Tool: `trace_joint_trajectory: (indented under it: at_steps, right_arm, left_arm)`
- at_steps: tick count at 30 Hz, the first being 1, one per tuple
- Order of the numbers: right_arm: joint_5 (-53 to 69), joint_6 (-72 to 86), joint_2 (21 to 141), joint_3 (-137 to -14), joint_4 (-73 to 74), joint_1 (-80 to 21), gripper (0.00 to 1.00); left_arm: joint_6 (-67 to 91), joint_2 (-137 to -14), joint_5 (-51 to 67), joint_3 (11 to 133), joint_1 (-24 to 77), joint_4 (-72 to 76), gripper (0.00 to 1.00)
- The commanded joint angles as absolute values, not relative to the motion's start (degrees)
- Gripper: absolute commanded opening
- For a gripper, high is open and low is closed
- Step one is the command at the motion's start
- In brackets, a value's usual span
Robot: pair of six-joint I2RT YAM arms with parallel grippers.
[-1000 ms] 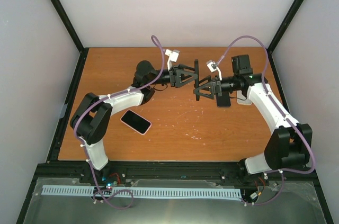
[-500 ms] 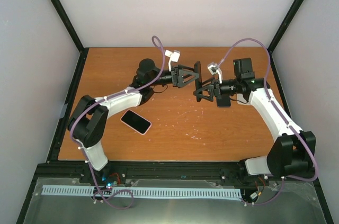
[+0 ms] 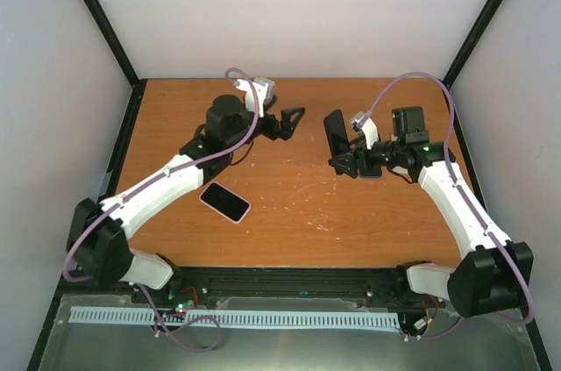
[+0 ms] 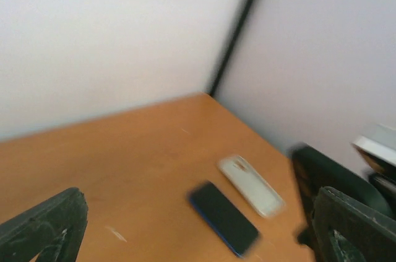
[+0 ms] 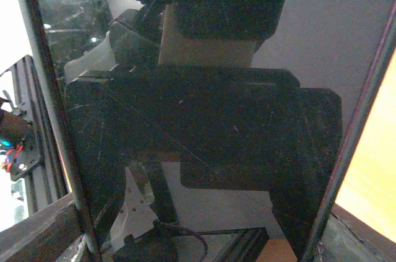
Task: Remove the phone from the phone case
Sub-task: Adjust the phone.
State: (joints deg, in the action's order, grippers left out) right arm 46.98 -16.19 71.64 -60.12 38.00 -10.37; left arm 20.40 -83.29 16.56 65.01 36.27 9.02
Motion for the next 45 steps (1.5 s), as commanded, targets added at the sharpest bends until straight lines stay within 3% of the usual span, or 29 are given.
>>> trace_joint_trajectory:
  at_steps: [1,3,5,8,11,15,23,31,45]
  right_arm:
    - [44.5,-17.8,69.0,-60.4,35.6,-10.6,0.60]
    - [42.8,-16.9,68.8,-60.4,34.9,-10.6,0.60]
    - [39.2,-15.5,68.5,-60.3,34.0,-10.6,0.60]
    - [33.0,-14.9,67.9,-60.4,32.9,-10.7,0.60]
    - [28.7,-15.6,67.4,-61.1,33.2,-10.7,0.59]
    - [24.0,-16.0,66.5,-61.2,32.9,-10.7,0.59]
    - [20.7,-15.6,66.0,-60.7,32.5,-10.7,0.58]
    - [23.9,-16.7,64.0,-59.3,32.8,-10.8,0.57]
    - [24.3,-17.4,63.6,-58.3,33.3,-11.0,0.56]
  left_arm:
    - [13.7,-78.6,-14.8,65.7,37.5,9.8,1.00]
    - [25.1,-81.4,-28.9,68.5,36.9,2.6,0.99]
    - [16.2,-84.7,-10.4,72.0,34.4,1.2,1.00]
    - [20.3,-88.4,3.9,74.2,33.8,0.0,0.98]
    - [26.7,-88.3,18.6,68.2,34.1,13.2,0.76]
    - [32.2,-91.9,28.1,68.1,37.4,19.8,0.65]
    - [37.9,-97.8,29.8,71.3,43.9,25.0,0.66]
    - [42.6,-103.5,28.1,79.0,43.9,18.6,0.61]
    - [40.9,-108.3,31.7,86.0,43.9,15.8,0.30]
